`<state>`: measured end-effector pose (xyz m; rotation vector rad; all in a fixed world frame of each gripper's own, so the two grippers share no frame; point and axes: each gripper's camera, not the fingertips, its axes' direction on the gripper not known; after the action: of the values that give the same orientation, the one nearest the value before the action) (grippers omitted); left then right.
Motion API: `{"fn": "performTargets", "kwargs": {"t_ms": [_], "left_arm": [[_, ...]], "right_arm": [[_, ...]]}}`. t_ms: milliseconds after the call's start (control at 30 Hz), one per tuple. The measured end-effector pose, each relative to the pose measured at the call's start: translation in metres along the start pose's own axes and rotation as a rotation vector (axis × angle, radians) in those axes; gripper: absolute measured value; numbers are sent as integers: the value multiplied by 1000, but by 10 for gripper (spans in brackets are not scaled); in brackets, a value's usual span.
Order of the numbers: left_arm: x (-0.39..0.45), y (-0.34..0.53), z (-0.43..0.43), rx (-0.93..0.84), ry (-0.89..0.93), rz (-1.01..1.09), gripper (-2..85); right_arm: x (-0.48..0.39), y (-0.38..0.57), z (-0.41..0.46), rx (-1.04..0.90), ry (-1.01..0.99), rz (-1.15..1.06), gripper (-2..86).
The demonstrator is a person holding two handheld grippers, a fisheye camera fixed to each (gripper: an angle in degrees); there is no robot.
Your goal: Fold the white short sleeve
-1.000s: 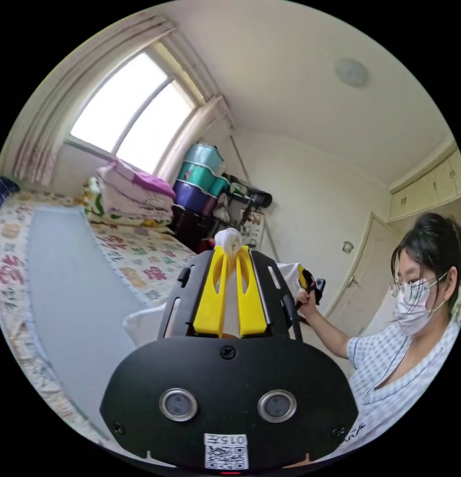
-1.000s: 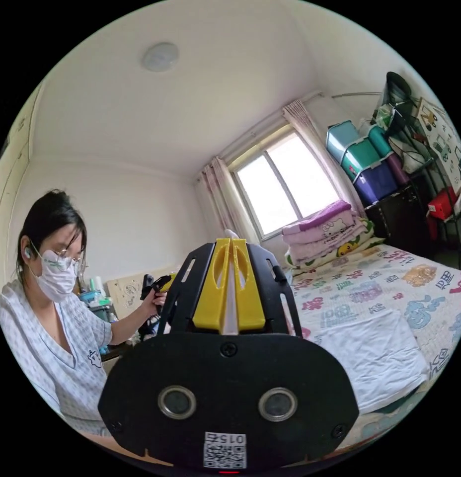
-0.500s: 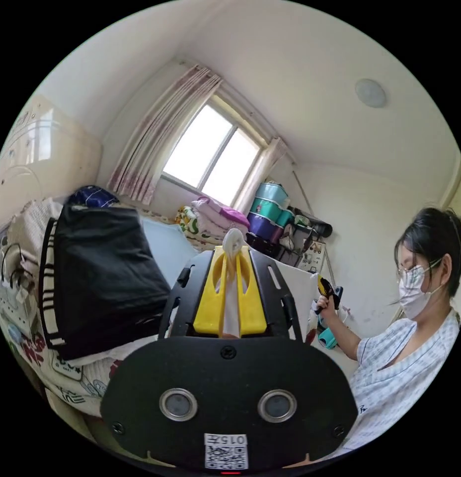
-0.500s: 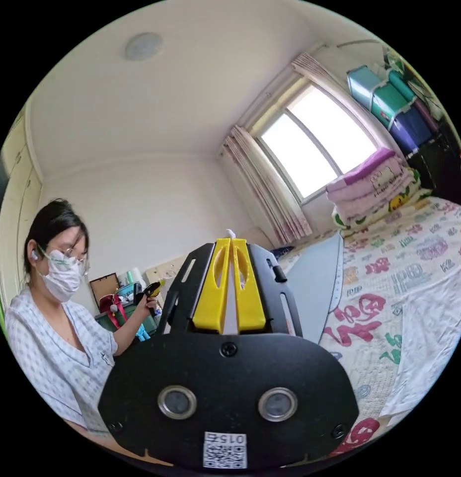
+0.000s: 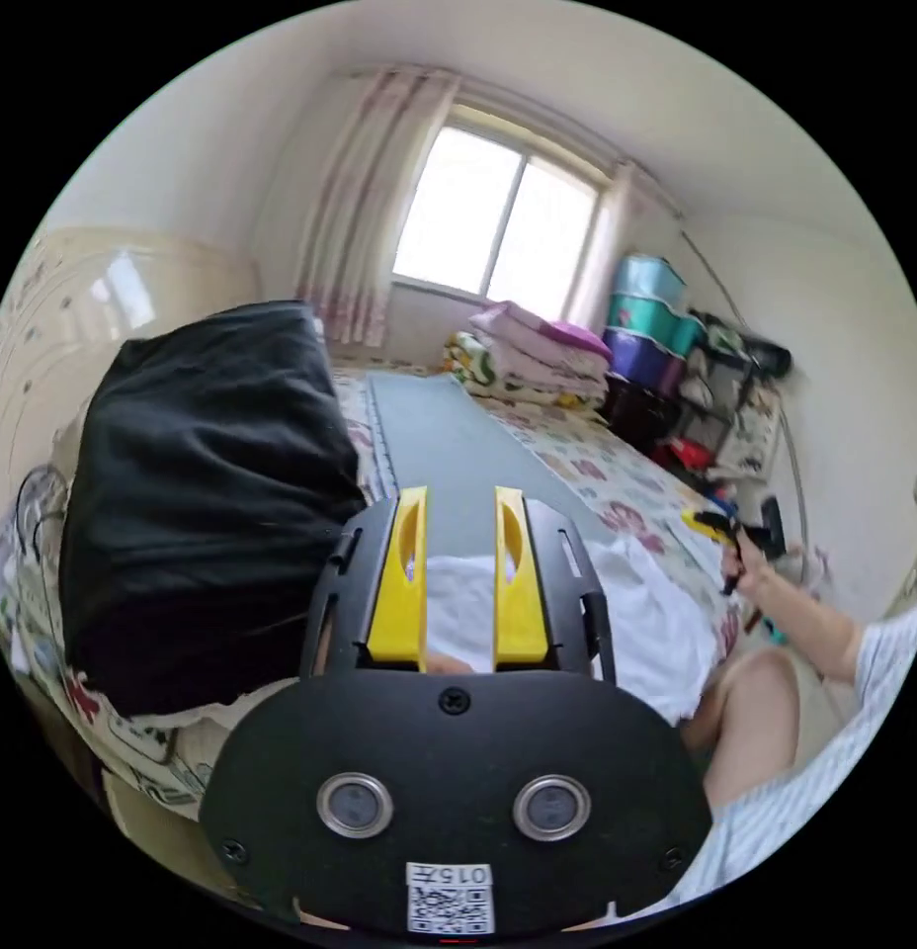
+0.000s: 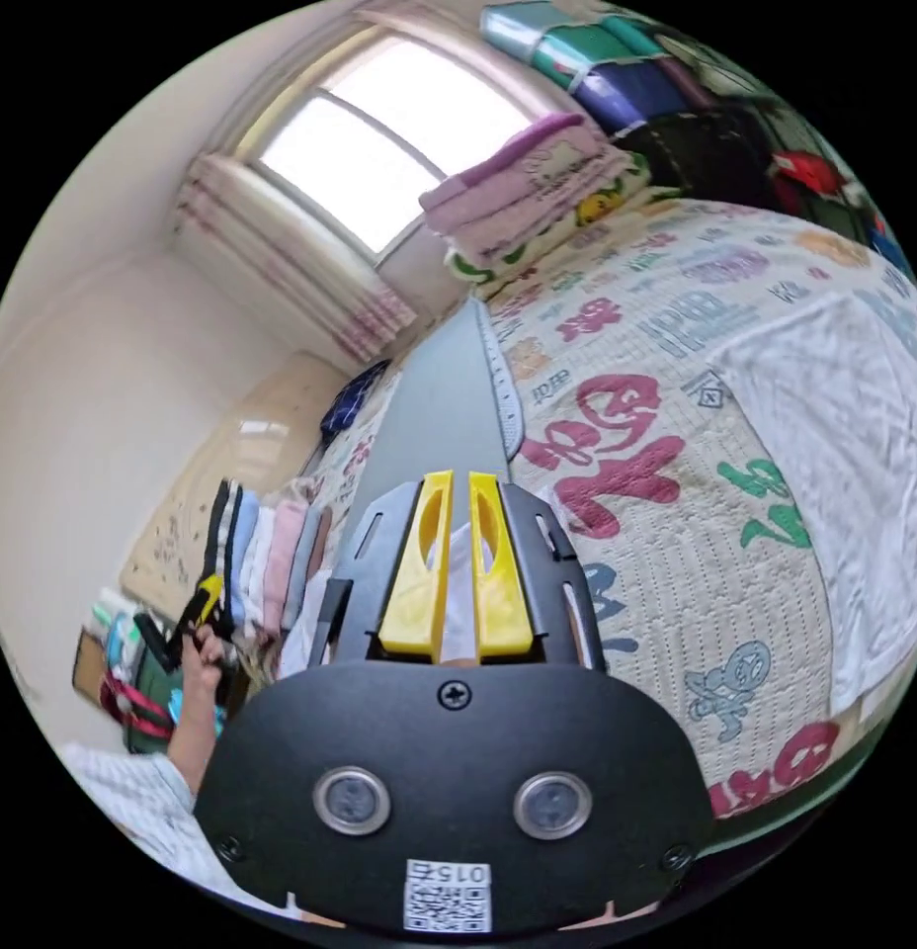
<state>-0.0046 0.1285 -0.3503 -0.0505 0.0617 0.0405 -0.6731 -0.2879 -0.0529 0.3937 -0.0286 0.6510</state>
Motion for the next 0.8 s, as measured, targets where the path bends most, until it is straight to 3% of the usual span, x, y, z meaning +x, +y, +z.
{"fn": "performTargets", "kwargs": {"t_ms": [133,267,400,533,600,733,800], "left_arm": [[12,59,12,-116,32,89,87],[0,94,43,-211,160,-221,43],[25,128,60,-123,220,-481,-2],[40,160,74,-60,102,-772,-8],[42,172,81,-41,136,-884,-8],[54,185,79,15,103,-909,-9],[54,191,78,35,96,-923,-8]], "right_arm": [[54,123,51,-81,21,-198,6],[97,190,124,-196,155,-161,-2],[124,264,219,-267,380,-161,-4],[165,346,318,-342,477,-221,-5],[189,378,360,-407,575,-244,-6],[249,454,448,-531,932,-360,-8],[276,488,467,-534,978,-408,-9]]}}
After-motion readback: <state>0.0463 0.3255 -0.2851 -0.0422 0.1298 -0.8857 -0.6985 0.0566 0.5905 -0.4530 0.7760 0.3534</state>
